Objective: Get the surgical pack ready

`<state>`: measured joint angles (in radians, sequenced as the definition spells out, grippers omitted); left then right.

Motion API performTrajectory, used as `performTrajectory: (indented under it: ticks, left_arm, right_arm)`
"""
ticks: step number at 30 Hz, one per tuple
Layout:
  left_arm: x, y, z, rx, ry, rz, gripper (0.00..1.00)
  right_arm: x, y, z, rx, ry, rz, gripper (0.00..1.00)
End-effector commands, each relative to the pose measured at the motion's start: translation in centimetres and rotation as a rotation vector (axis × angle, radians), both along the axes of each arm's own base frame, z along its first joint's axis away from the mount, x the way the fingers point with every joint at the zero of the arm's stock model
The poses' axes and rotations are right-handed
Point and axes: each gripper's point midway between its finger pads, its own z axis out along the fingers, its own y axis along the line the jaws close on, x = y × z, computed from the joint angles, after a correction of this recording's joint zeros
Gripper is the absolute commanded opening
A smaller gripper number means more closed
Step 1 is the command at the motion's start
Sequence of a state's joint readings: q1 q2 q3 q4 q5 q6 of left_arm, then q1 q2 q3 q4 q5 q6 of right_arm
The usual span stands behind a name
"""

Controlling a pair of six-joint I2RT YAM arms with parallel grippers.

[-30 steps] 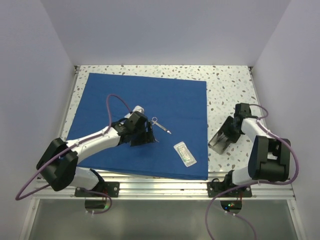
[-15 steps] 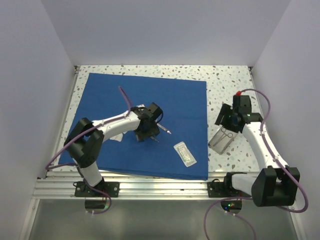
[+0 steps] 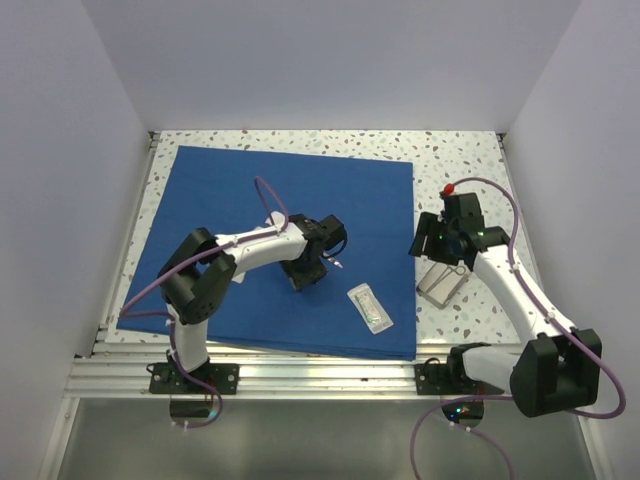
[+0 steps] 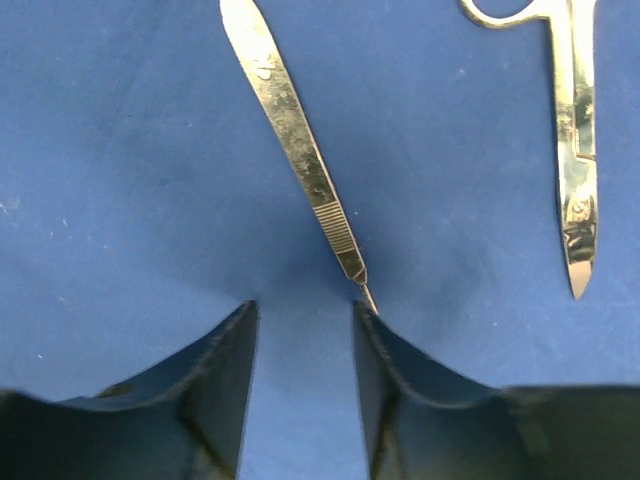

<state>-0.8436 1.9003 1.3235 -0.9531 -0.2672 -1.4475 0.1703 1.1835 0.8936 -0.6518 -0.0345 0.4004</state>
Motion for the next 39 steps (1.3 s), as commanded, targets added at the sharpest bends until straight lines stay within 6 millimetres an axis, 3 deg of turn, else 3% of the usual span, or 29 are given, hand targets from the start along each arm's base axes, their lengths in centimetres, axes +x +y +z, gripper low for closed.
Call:
performTrajectory:
  ticks: [1,10,26,31,39]
  left_arm:
    - [0.7,0.7,0.5,0.028,-0.029,0.078,0.44]
    - [1.8,0.3,1.0,0.065,-0.044,0.091,0.44]
    - [2.5,1.2,-1.6,0.133,0.032,0.096,0.43]
    - [2.1,1.1,-2.7,0.142,0.067,0.078,0.29]
    - [2.1,1.3,-1.8,0.141,0.054,0.066,0.18]
  right_arm:
    - [0.4,1.2,1.0,0.042,-0.063,0.056,0.63]
    - [0.0,1.7,0.7,0.048,-0.064,0.078,0.63]
    - [0.3,2.1,0.7,0.064,-0.069,0.089,0.63]
    - [0.3,2.2,0.7,0.067,-0.067,0.097,0.63]
    - [0.4,2.3,0.8,0.063,-0.068,0.102,0.63]
